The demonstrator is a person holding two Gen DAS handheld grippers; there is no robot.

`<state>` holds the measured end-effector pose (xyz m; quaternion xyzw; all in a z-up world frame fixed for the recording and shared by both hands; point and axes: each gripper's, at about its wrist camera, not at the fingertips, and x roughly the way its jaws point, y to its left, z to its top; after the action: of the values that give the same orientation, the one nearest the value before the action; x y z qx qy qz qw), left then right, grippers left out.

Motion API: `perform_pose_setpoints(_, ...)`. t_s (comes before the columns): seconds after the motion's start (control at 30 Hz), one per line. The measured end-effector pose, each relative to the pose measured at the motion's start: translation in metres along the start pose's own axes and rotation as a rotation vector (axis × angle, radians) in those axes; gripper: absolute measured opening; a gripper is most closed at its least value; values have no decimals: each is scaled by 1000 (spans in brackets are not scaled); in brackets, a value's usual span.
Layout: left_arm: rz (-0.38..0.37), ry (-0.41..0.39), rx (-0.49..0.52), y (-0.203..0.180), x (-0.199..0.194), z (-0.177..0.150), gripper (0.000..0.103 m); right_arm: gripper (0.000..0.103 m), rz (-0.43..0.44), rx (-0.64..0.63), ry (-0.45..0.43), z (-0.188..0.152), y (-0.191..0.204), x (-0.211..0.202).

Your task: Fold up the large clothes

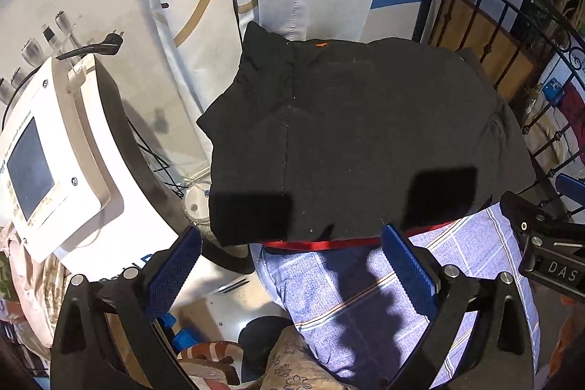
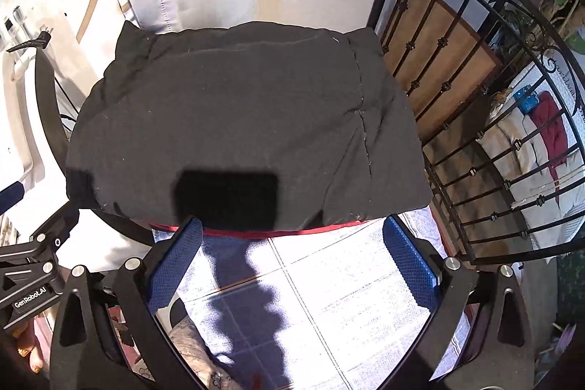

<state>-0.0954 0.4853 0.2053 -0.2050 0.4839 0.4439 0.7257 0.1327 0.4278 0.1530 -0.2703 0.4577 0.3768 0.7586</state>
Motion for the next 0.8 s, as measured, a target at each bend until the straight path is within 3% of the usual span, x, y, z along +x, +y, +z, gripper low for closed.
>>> perform_pose_setpoints(0.8,18,23,-6,3,2,-10,97,97,-11,35,-21,-8,0,-5)
